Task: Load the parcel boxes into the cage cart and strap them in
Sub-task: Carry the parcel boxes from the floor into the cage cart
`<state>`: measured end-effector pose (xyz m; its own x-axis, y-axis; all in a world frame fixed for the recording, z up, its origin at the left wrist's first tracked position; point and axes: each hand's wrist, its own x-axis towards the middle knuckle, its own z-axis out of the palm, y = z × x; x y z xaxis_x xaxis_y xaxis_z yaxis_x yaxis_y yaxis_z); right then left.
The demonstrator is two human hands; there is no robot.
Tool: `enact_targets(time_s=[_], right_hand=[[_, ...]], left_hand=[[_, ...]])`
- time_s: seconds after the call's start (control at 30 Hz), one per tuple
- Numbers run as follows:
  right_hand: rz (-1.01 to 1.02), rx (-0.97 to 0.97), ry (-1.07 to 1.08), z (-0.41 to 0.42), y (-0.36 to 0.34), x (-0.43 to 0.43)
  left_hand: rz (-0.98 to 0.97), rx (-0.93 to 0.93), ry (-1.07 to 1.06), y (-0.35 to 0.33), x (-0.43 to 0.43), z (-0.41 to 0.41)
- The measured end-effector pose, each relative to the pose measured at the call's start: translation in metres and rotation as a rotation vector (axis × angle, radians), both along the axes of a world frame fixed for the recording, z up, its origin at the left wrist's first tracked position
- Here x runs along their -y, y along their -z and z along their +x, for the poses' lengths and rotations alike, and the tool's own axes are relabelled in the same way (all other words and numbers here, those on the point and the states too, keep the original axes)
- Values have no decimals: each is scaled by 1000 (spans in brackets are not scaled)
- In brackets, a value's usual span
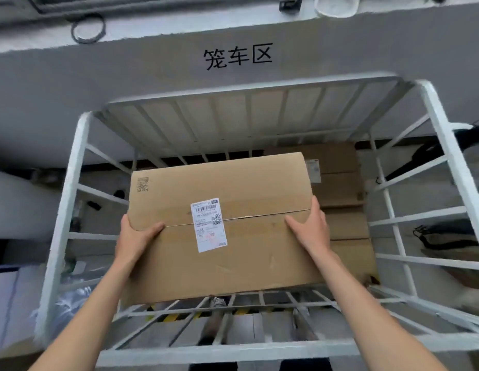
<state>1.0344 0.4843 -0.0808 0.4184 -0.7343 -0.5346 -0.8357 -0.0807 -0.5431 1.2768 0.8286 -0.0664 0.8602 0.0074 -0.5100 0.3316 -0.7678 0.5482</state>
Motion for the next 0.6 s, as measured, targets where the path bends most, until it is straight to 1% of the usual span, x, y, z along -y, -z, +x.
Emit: enact_targets(time_s=[0.07,0.17,0.3,0.47,0.6], right_hand=[[5,-16,34,21,32,-21],[45,-70,59,44,90,-46],[76,-133,76,58,178,-71],[114,-135,70,74,276,-86],[116,-118,42,94,345,-76]], left_hand=[[-11,-47,11,38,-14,26],[24,-96,25,101,-36,59],[58,-172,26,191,-67,82],[106,-188,-1,291,-96,94],[94,-196,-12,360,-92,108]])
